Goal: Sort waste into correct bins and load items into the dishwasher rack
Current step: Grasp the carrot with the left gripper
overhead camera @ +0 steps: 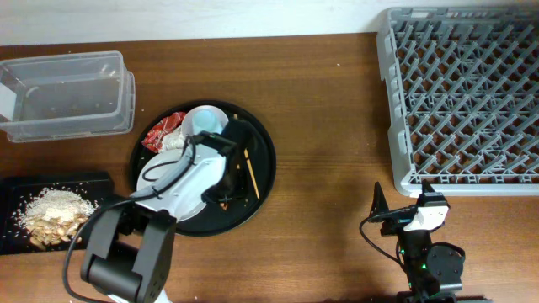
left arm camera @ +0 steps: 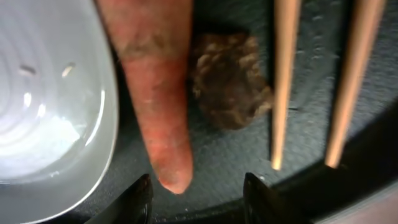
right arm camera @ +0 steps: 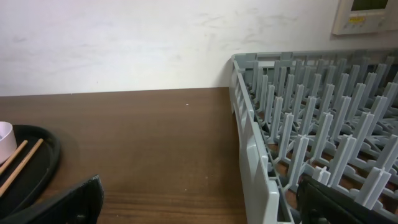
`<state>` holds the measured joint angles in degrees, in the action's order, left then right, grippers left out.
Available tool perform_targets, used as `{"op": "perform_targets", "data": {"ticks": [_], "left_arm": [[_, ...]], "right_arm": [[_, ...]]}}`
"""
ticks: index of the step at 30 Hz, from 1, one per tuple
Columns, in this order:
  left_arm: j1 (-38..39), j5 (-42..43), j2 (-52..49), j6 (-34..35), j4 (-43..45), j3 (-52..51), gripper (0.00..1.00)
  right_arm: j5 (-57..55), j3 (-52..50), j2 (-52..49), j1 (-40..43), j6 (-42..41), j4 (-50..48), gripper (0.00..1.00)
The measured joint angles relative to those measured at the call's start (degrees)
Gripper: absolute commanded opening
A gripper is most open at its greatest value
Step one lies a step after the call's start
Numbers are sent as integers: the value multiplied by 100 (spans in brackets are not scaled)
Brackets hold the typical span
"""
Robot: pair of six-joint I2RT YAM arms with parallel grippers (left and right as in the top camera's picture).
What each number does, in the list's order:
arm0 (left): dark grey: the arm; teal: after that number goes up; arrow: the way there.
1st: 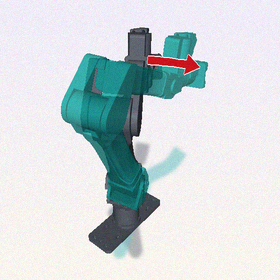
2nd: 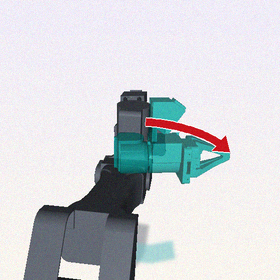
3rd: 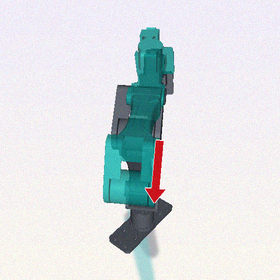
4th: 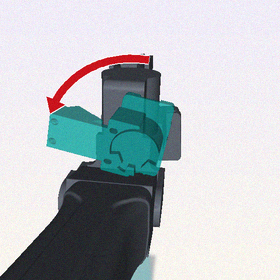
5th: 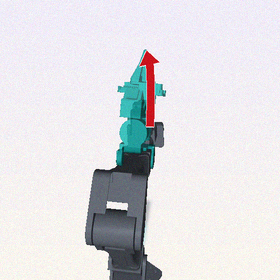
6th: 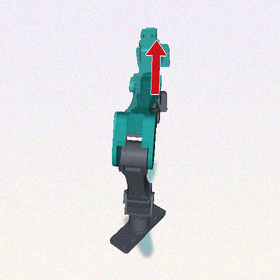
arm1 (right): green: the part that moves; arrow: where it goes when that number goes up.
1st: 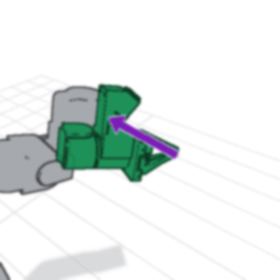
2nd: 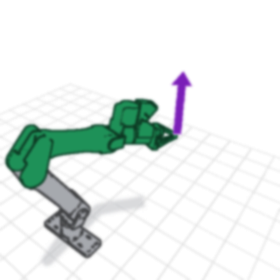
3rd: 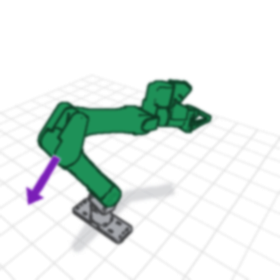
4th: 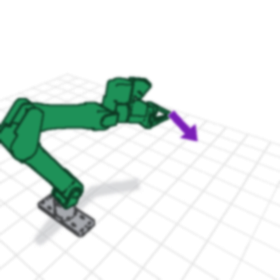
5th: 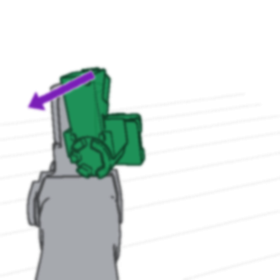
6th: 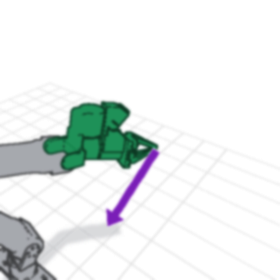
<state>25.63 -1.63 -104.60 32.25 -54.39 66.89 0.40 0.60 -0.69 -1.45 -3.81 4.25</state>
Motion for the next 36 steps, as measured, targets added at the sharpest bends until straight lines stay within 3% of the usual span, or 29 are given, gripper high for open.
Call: {"op": "perform_targets", "data": {"ticks": [8, 27, 33, 36], "left_arm": [[24, -413, 0, 363, 509, -177, 46], [24, -452, -103, 385, 852, -365, 45], [35, -409, -118, 402, 881, -356, 32], [42, -372, -122, 402, 876, -352, 29]], "right_arm": [[0, 0, 0, 0, 0, 0, 98], [0, 0, 0, 0, 0, 0, 98], [0, 0, 0, 0, 2, 0, 98], [0, 0, 0, 0, 0, 0, 98]]}}
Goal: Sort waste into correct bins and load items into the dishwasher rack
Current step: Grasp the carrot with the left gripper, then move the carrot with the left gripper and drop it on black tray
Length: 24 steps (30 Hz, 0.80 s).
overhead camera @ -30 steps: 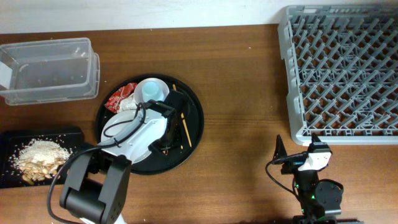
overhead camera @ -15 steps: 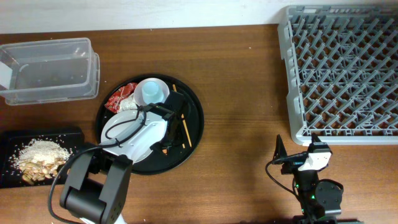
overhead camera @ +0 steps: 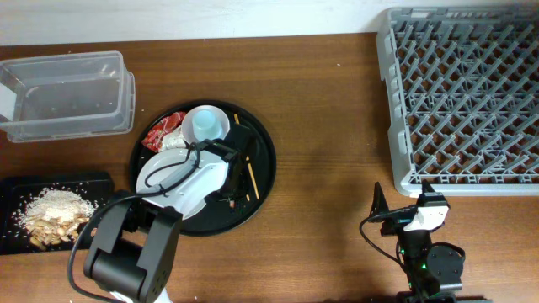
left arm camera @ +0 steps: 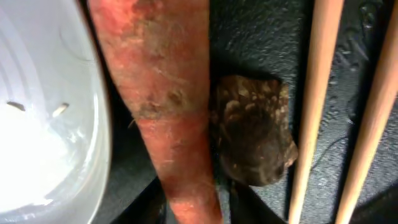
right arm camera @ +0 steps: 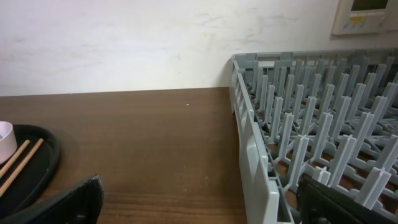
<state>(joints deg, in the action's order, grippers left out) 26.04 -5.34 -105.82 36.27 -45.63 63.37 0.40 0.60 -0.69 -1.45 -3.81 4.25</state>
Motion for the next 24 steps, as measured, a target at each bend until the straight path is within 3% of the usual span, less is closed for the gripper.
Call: {"op": "perform_targets", "data": {"ticks": [4, 8, 24], "left_arm": [[-2, -31, -39, 2, -203, 79, 29], [-2, -120, -48, 2, -472, 164, 13], [-2, -179, 1198, 0, -835, 319, 13]], "right_arm": [[0, 0, 0, 0, 0, 0, 98], [0, 0, 0, 0, 0, 0, 98], [0, 0, 0, 0, 2, 0, 98]]}}
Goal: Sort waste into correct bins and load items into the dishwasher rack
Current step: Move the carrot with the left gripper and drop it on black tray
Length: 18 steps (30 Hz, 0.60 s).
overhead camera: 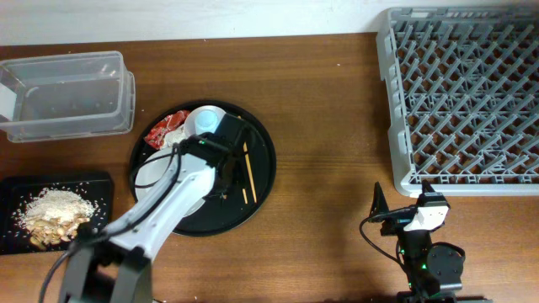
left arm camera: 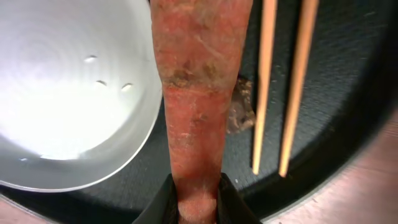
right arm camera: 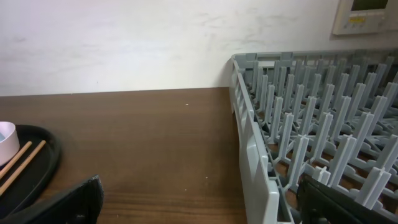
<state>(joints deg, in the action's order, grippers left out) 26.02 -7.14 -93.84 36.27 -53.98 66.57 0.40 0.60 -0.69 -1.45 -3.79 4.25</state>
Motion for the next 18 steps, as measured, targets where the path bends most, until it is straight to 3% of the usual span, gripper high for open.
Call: {"op": "perform_targets", "data": {"ticks": [7, 18], "left_arm": [[-415, -186, 1060, 0, -142, 24, 13], [-3445, -566, 1530, 48, 450, 59, 14]], "right_arm": [[0, 0, 0, 0, -2, 0, 98], [0, 0, 0, 0, -2, 0, 98]]}}
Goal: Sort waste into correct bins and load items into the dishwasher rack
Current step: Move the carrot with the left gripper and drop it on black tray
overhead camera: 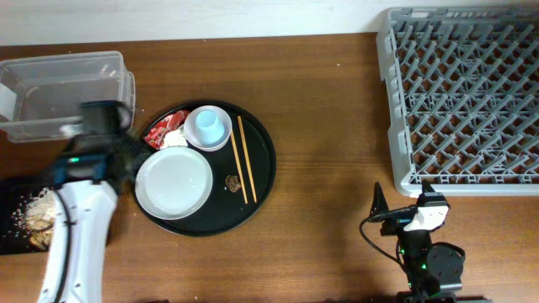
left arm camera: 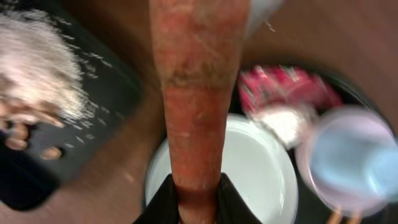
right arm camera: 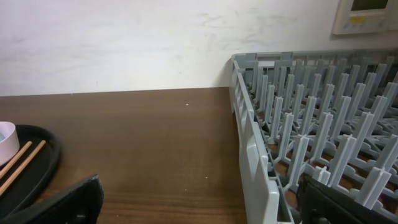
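My left gripper is shut on a reddish carrot, which sticks out away from the camera. In the overhead view the left gripper is at the left rim of the round black tray; the carrot does not show there. Below the carrot lie the white plate, the black scrap bin with pale food waste, a red wrapper and a blue cup. My right gripper is open and idle near the table's front edge.
The tray also carries two chopsticks and a small brown lump. A clear plastic bin stands at the back left. The grey dishwasher rack fills the back right.
The left gripper, still shut on the carrot, has moved from over the tray beside the chopsticks to the tray's left rim, between the plate and the black scrap bin. The right arm is unchanged.
The left gripper was open above the carrot lying on the tray beside the brown lump. Then its fingers were down at the carrot's tip. Then it was shut on the carrot, held above the tray. Now the carrot is at the tray's left side, by the scrap bin.
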`<state>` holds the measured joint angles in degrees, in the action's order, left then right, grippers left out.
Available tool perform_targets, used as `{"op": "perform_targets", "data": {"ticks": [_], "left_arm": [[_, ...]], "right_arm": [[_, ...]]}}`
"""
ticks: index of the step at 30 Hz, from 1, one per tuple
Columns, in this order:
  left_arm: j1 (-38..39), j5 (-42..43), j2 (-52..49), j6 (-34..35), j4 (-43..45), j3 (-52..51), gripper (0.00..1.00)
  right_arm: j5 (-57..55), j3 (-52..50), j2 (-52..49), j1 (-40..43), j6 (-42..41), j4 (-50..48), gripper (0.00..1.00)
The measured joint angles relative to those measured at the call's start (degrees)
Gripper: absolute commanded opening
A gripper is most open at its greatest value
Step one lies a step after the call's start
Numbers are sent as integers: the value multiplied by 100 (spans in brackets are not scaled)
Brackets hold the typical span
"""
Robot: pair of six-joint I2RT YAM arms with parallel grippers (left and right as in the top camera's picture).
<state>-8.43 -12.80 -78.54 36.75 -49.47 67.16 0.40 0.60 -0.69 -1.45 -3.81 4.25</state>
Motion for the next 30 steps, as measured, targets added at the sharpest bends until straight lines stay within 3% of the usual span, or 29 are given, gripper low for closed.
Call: {"op": "perform_targets", "data": {"ticks": [10, 12, 13, 19, 22, 26, 30], "left_arm": [[-2094, -33, -859, 857, 223, 15, 14], [-2308, -33, -1128, 907, 236, 15, 15], [-2430, -28, -1294, 940, 280, 15, 20], [-3106, 63, -2085, 999, 520, 15, 22], [-3381, 212, -2184, 1010, 516, 15, 45], [-3440, 546, -2184, 1036, 518, 15, 61], [-3440, 1010, -2184, 955, 348, 46, 63]], "right_arm": [[0, 0, 0, 0, 2, 0, 98], [0, 0, 0, 0, 0, 0, 98], [0, 0, 0, 0, 2, 2, 98], [0, 0, 0, 0, 2, 0, 98], [0, 0, 0, 0, 0, 0, 98], [0, 0, 0, 0, 2, 0, 98], [0, 0, 0, 0, -2, 0, 98]]}}
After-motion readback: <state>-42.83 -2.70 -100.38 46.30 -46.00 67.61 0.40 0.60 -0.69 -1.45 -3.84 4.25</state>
